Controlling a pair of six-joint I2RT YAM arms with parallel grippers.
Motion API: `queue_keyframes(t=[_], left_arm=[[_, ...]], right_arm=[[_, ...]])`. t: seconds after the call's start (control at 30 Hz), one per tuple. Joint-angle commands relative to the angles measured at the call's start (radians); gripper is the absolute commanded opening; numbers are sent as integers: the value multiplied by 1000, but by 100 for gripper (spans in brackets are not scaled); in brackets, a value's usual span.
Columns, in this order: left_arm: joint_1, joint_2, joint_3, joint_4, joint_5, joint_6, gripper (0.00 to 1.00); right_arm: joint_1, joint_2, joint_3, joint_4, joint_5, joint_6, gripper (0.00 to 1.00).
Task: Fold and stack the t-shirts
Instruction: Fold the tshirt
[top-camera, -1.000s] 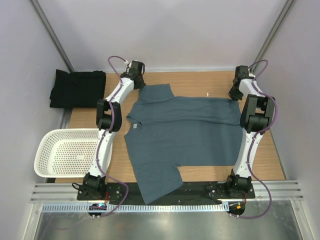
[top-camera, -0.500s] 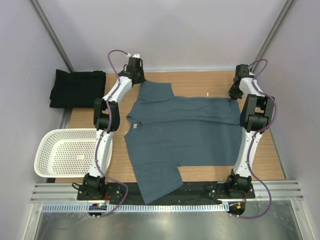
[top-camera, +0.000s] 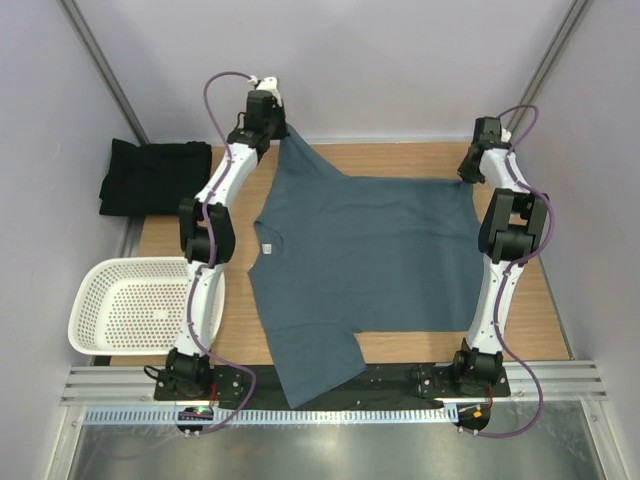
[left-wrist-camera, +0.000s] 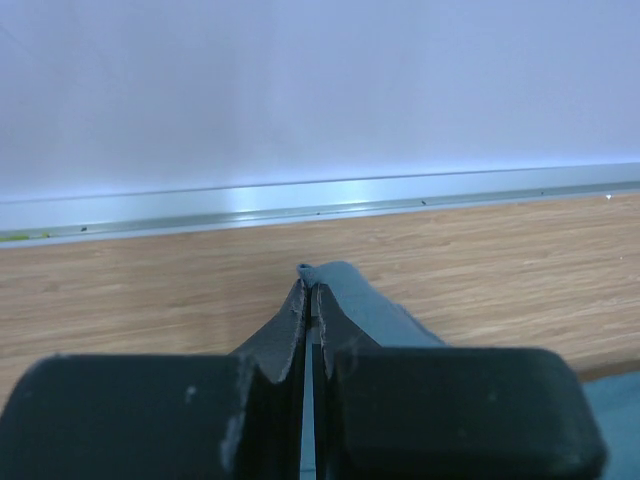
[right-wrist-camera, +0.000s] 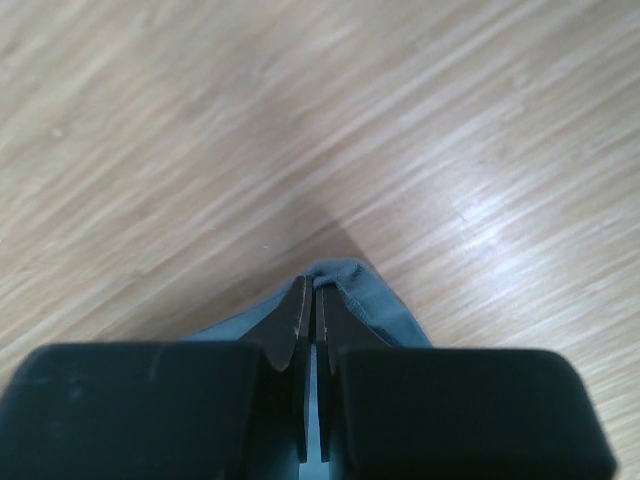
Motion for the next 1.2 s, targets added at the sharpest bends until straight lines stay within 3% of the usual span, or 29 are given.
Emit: queue_keyframes(t=[0.0, 0.2, 0.37, 0.4, 0.5, 0.6, 0.7, 0.8, 0.9, 1.07, 1.17], left_arm=[[16, -75, 49, 81, 8, 27, 0], [31, -103, 47, 106, 71, 32, 0], [34, -117, -8, 104, 80, 19, 0], [36, -121, -23, 106, 83, 16, 0], [34, -119, -65, 109, 89, 3, 0], [34, -105, -62, 107, 101, -10, 0], [34, -86, -42, 109, 101, -14, 0], [34, -69, -24, 109, 103, -13, 0], [33, -59, -13, 107, 106, -16, 0], [33, -46, -10, 106, 101, -16, 0], [34, -40, -2, 104, 107, -17, 0]], right_arm=[[-6, 1, 57, 63, -20, -40, 1], [-8, 2, 70, 113, -63, -61, 1], [-9, 51, 120, 48, -82, -73, 2], [-13, 63, 118, 38, -80, -75, 11], [-16, 79, 115, 1, -60, -79, 20], [-23, 83, 123, -20, -42, -92, 36], [-34, 87, 170, -57, -30, -109, 57], [-43, 105, 276, -121, -25, -122, 69], [-42, 93, 353, -146, -57, -106, 73], [-39, 42, 310, -66, -233, -46, 75], [-26, 68, 278, -43, -252, -53, 75]])
